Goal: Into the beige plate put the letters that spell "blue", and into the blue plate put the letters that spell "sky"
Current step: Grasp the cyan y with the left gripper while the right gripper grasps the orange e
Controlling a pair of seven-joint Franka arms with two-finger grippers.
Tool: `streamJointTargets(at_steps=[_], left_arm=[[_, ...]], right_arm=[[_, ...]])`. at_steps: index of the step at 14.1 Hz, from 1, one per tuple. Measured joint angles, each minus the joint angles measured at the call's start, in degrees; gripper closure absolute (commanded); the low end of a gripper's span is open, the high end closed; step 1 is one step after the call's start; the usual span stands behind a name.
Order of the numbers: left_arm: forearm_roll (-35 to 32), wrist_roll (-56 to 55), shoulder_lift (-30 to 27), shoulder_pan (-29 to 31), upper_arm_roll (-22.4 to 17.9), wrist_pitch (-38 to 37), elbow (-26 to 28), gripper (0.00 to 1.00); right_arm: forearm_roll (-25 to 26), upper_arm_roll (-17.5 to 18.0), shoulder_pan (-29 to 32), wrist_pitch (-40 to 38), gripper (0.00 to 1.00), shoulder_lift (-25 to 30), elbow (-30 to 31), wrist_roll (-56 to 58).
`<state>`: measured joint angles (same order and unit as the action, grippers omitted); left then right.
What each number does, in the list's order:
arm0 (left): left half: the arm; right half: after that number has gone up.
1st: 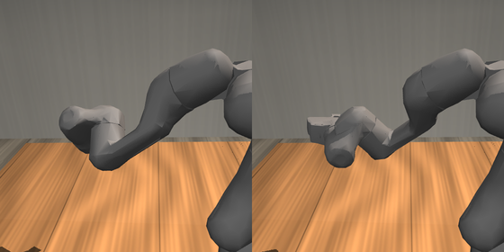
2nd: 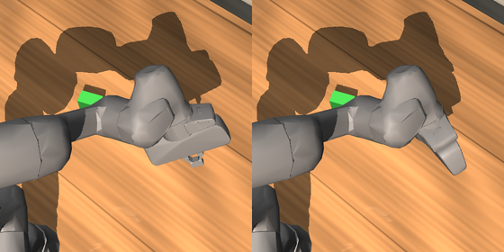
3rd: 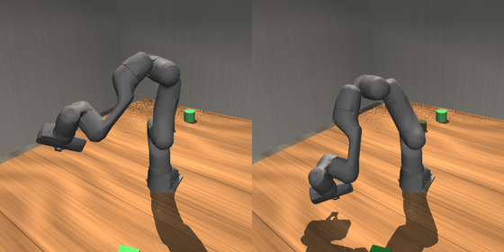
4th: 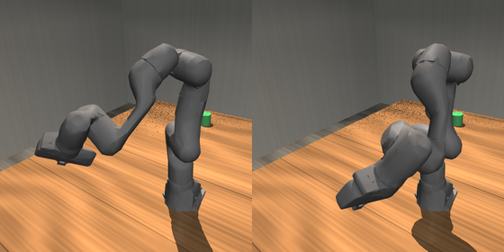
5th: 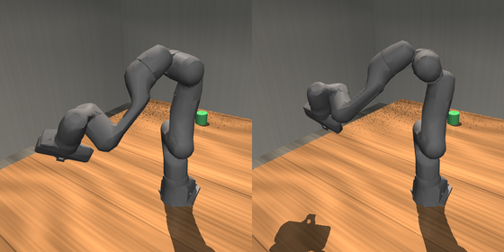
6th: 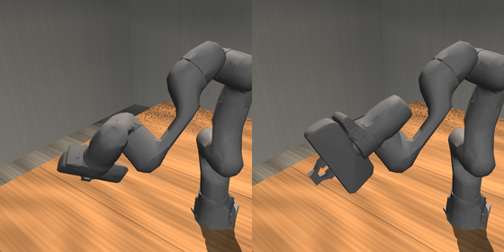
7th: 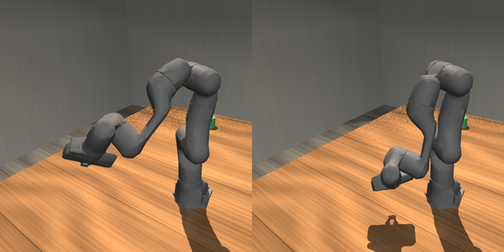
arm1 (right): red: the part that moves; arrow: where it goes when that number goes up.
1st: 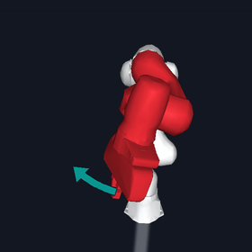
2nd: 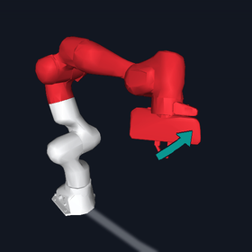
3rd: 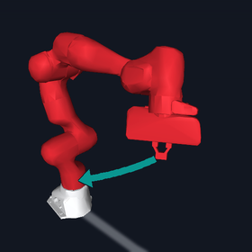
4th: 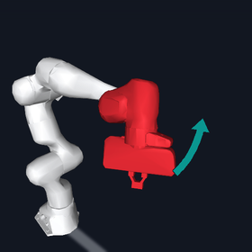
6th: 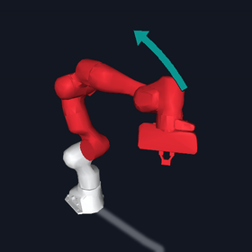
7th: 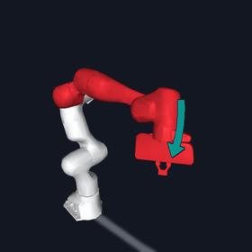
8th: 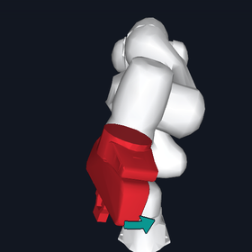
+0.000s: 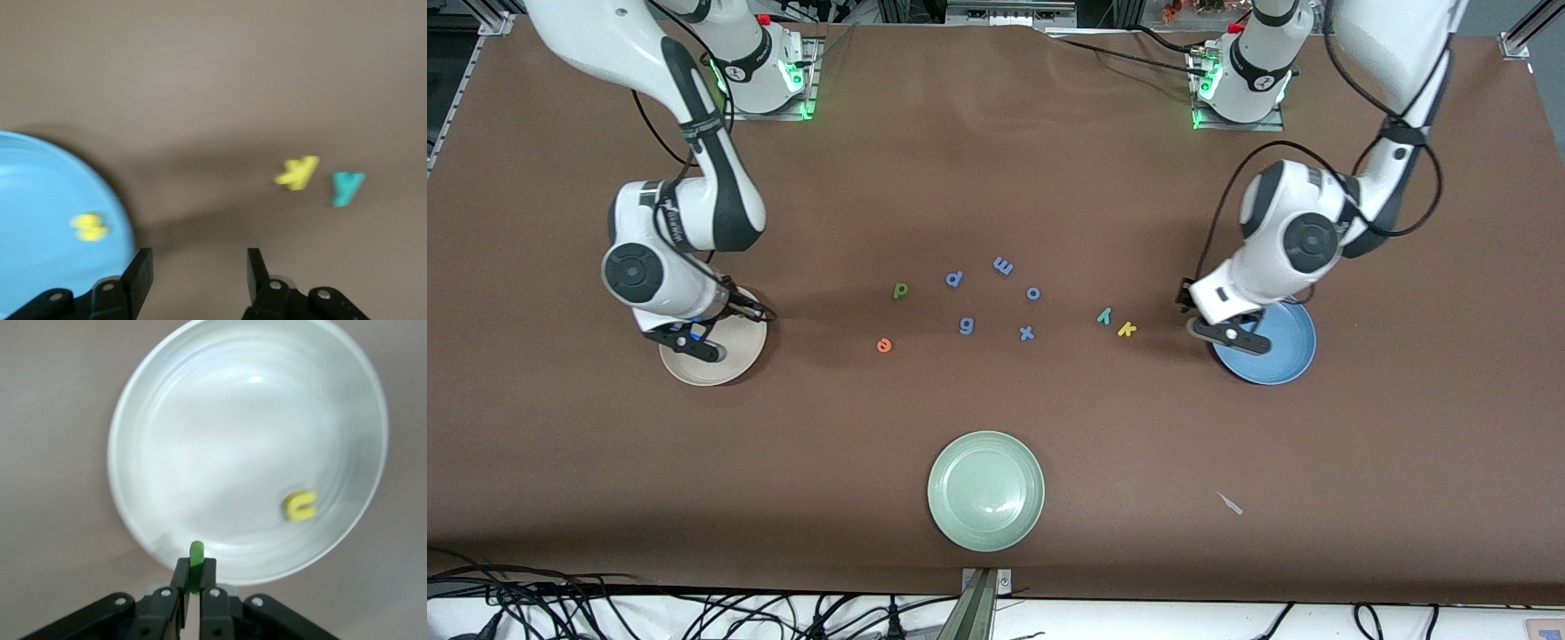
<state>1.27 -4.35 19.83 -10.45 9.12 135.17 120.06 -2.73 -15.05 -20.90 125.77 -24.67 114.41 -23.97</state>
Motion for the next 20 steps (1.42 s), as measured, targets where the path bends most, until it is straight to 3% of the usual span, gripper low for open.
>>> streamJointTargets(at_steps=[1,2,5,13,16,20], left_arm=[[0.00,-4.20,0.48,-2.78,0.07,0.43,-0.08,0.34],[0.00,-8.16,1.18,-5.44,0.13,0.95,-0.42,0.34],[0.00,-15.14,4.00,-10.47,0.16,2.62,-2.00,0.35],[0.00,-17.18,11.44,-11.23,-0.19,4.41,-7.62,0.37],[0.00,-19.35,13.06,-12.53,-0.13,5.39,-8.80,0.43],[0.00,-19.51,13.58,-12.76,-0.41,6.21,-9.02,0.43]], right_arm=[[0.00,-0.02,0.88,0.04,0.09,-0.75,-0.69,1.12],[-0.01,-0.02,1.40,0.05,0.00,-1.65,-1.57,1.43],[-0.08,0.13,1.46,0.05,0.00,-3.63,-3.75,1.42],[-0.64,1.32,-7.06,-5.22,0.00,-3.41,-10.93,-8.48],[-4.75,3.51,-9.04,-5.14,0.00,-3.85,-11.91,-10.17],[-7.71,4.62,-11.75,-4.52,0.00,-7.37,-15.52,-13.00]])
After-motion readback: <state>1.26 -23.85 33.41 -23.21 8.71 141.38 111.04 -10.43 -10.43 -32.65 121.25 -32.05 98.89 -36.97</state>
